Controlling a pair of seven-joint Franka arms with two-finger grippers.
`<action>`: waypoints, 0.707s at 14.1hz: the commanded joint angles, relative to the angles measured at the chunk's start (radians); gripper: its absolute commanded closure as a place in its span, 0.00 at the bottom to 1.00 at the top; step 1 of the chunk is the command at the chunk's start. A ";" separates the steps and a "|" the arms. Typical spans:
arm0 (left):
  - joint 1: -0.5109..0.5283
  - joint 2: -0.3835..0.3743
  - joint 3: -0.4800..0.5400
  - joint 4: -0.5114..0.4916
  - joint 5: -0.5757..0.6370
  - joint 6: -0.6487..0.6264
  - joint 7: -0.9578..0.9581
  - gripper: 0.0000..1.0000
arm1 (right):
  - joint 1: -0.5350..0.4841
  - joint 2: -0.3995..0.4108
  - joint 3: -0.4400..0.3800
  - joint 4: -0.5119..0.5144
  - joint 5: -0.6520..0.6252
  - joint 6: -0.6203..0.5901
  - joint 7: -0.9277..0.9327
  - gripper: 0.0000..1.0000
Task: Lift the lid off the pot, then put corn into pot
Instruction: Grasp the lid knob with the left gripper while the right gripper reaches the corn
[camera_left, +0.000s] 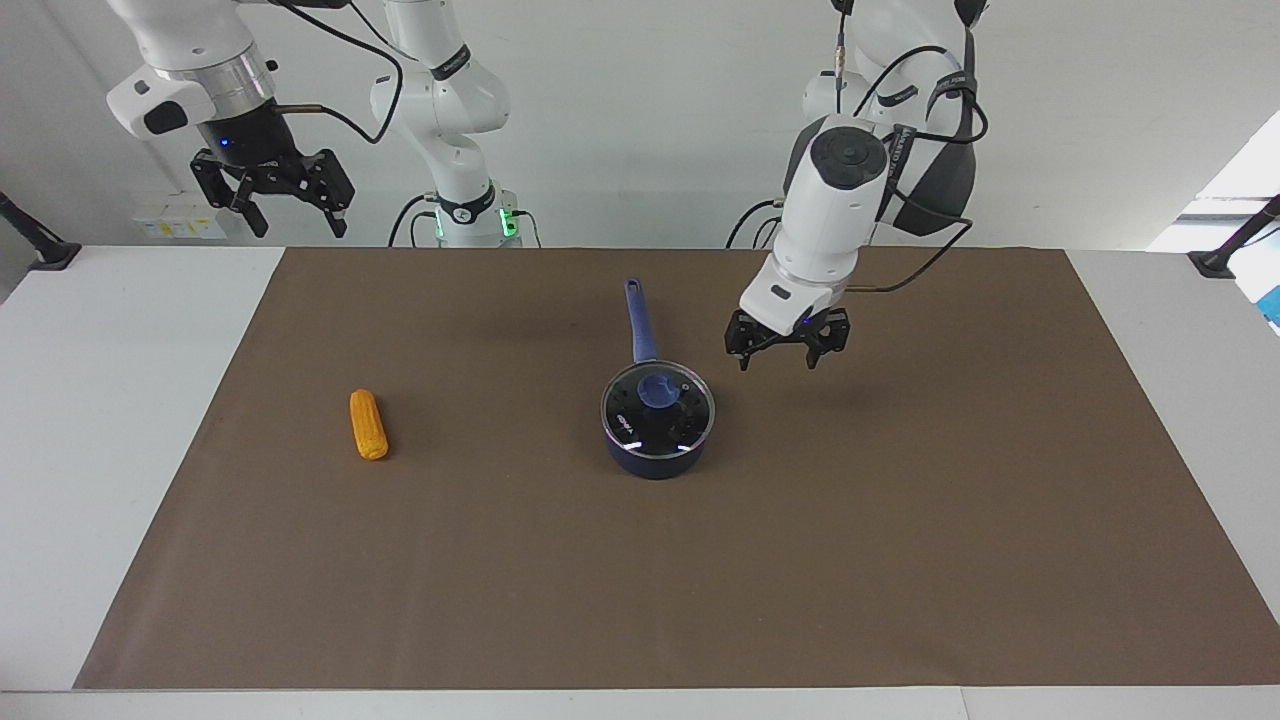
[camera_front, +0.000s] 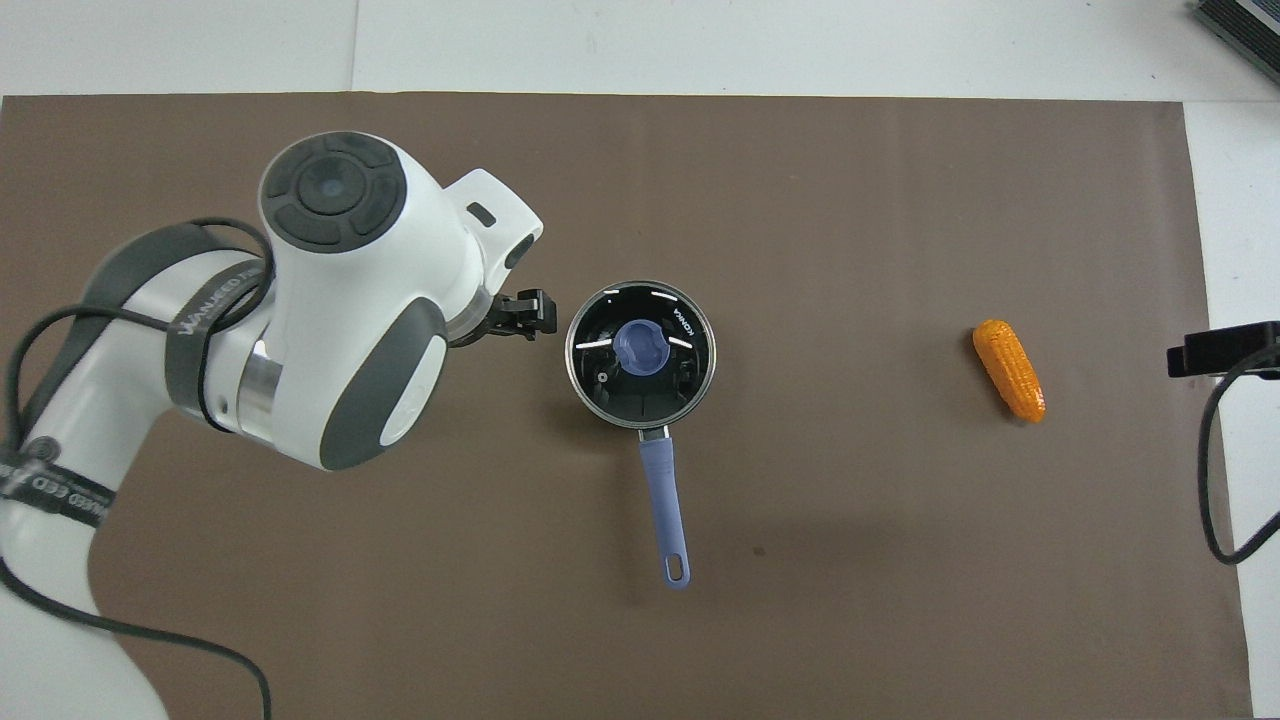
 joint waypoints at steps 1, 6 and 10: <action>-0.066 0.108 0.019 0.128 0.000 -0.006 -0.115 0.00 | -0.008 -0.005 0.003 0.007 0.014 -0.022 -0.023 0.00; -0.147 0.206 0.019 0.200 -0.001 0.053 -0.286 0.00 | -0.008 -0.005 0.005 0.007 0.014 -0.022 -0.023 0.00; -0.184 0.223 0.019 0.188 0.005 0.110 -0.339 0.00 | -0.008 -0.005 0.005 0.007 0.014 -0.022 -0.023 0.00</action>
